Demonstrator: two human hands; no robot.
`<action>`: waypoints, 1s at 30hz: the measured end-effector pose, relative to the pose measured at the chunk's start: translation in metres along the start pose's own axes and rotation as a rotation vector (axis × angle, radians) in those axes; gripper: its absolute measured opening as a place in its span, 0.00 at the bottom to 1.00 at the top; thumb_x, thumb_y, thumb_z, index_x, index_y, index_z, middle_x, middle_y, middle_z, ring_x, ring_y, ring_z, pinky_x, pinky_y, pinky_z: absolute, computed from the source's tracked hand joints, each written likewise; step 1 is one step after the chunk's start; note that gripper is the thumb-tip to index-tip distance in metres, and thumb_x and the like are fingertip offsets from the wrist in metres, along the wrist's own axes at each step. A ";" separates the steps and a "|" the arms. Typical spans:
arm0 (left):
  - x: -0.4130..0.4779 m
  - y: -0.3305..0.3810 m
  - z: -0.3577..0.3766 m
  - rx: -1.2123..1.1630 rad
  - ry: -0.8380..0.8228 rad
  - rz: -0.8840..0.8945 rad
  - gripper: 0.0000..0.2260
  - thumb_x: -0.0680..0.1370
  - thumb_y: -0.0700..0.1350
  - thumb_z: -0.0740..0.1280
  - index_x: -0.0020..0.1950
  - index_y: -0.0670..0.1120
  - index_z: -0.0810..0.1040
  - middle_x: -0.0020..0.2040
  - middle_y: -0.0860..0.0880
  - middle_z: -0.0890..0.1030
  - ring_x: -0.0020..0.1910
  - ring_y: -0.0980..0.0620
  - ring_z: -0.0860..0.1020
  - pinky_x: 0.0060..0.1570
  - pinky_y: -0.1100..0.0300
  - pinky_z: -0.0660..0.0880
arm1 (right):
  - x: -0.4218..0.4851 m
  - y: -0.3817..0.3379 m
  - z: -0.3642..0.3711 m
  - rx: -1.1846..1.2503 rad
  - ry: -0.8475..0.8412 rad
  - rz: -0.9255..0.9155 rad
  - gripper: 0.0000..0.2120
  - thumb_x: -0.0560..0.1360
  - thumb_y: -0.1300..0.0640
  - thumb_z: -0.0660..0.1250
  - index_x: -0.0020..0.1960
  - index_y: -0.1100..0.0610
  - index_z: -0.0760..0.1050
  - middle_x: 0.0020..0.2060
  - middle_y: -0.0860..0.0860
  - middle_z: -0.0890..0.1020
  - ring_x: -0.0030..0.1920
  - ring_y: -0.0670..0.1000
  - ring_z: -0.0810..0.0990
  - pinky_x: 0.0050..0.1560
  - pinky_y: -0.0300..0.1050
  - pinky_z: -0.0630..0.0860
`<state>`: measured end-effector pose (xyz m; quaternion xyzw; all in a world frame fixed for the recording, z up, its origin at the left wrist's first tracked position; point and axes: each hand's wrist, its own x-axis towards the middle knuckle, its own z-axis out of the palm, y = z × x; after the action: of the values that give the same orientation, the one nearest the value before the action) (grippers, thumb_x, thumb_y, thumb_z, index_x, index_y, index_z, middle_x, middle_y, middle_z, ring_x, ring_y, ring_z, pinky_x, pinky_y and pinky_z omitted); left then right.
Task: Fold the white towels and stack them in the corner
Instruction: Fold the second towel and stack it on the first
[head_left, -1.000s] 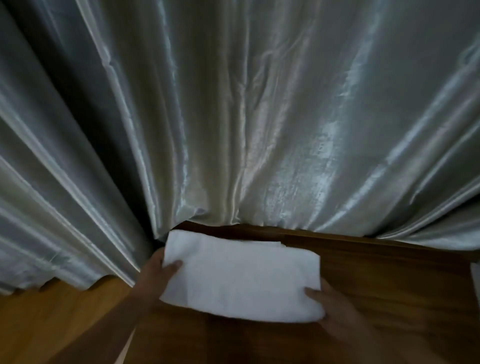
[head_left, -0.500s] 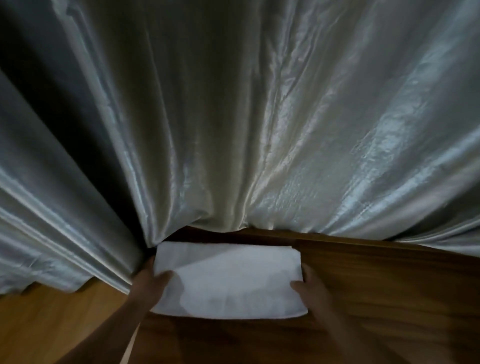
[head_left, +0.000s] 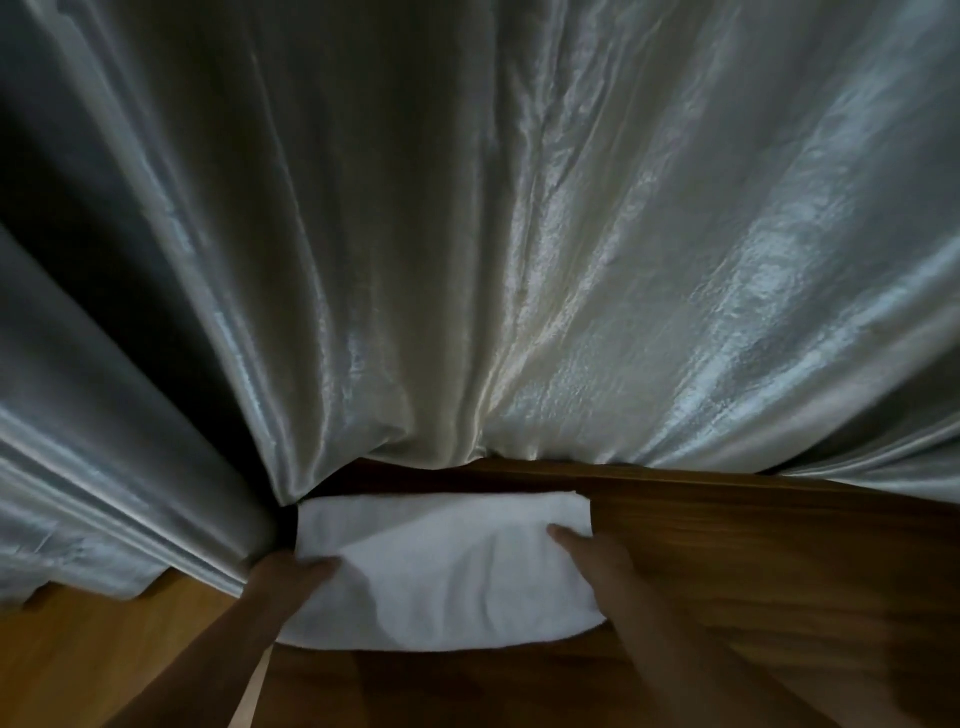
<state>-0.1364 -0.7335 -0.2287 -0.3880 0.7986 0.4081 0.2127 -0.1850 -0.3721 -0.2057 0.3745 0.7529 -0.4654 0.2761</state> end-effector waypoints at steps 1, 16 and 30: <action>0.000 0.001 -0.002 -0.030 -0.007 -0.017 0.26 0.74 0.47 0.75 0.66 0.35 0.73 0.64 0.34 0.76 0.60 0.37 0.74 0.54 0.53 0.67 | -0.001 -0.001 -0.003 0.015 -0.043 0.006 0.39 0.72 0.40 0.72 0.74 0.59 0.65 0.71 0.58 0.69 0.67 0.61 0.70 0.58 0.53 0.68; -0.024 0.005 -0.009 -0.324 -0.233 0.155 0.29 0.72 0.46 0.77 0.70 0.49 0.71 0.59 0.46 0.78 0.53 0.47 0.77 0.55 0.50 0.73 | -0.003 0.036 -0.025 0.114 -0.115 -0.092 0.40 0.62 0.37 0.77 0.68 0.55 0.72 0.57 0.54 0.79 0.53 0.56 0.78 0.54 0.55 0.76; -0.036 0.013 -0.008 -0.411 -0.341 0.169 0.25 0.71 0.52 0.77 0.64 0.53 0.72 0.53 0.51 0.80 0.51 0.49 0.78 0.44 0.55 0.75 | 0.006 0.055 -0.034 -0.012 -0.040 -0.179 0.43 0.68 0.28 0.67 0.76 0.50 0.63 0.68 0.53 0.74 0.62 0.58 0.75 0.61 0.61 0.75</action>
<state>-0.1249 -0.7194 -0.1940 -0.2807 0.6813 0.6372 0.2260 -0.1452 -0.3241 -0.2234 0.2948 0.7805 -0.4911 0.2504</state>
